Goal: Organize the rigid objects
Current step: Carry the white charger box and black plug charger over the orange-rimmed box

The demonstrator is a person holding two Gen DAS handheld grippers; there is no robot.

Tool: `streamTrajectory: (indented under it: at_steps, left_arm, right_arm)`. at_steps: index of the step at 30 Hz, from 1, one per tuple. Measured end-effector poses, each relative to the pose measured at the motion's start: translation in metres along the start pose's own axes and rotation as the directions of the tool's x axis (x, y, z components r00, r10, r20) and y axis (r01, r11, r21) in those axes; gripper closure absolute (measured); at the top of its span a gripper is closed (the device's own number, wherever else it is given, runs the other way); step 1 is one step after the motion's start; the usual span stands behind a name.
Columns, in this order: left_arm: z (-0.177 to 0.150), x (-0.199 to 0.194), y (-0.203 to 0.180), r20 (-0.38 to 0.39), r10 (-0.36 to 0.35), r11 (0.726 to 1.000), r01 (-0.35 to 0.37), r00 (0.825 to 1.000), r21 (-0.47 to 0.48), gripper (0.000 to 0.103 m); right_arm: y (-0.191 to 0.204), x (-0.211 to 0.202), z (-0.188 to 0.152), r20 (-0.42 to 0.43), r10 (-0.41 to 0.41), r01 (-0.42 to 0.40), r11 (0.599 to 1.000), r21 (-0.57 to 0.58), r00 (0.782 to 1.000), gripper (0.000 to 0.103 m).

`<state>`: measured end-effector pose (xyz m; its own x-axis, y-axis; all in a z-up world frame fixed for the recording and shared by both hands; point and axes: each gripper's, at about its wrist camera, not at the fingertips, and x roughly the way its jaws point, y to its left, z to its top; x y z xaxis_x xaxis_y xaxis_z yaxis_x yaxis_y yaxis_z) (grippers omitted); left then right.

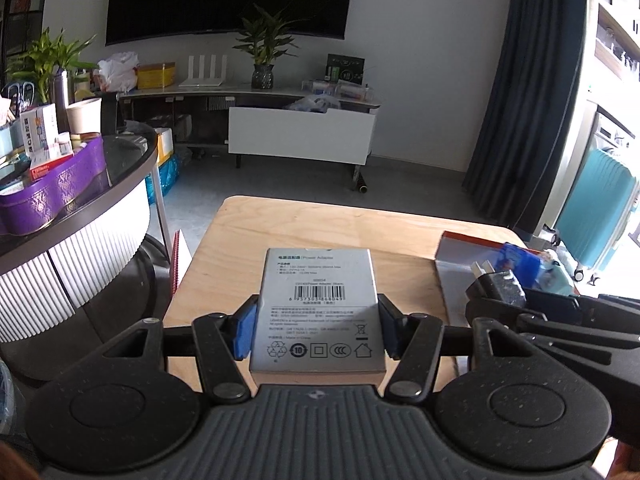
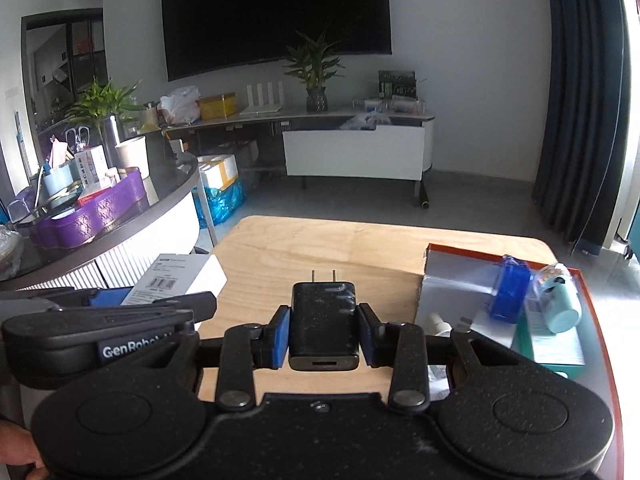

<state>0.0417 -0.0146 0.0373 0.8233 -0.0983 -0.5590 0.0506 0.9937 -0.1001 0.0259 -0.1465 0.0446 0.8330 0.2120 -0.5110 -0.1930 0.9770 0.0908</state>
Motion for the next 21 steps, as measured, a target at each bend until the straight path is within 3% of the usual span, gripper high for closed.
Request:
streamTrajectory:
  at_steps: [21]
  left_arm:
    - [-0.012, -0.022, -0.027, 0.018, -0.054, 0.998, 0.053, 0.998, 0.046, 0.044]
  right_arm:
    - [-0.022, -0.044, -0.012, 0.051, -0.041, 0.039, 0.998, 0.048, 0.998, 0.060]
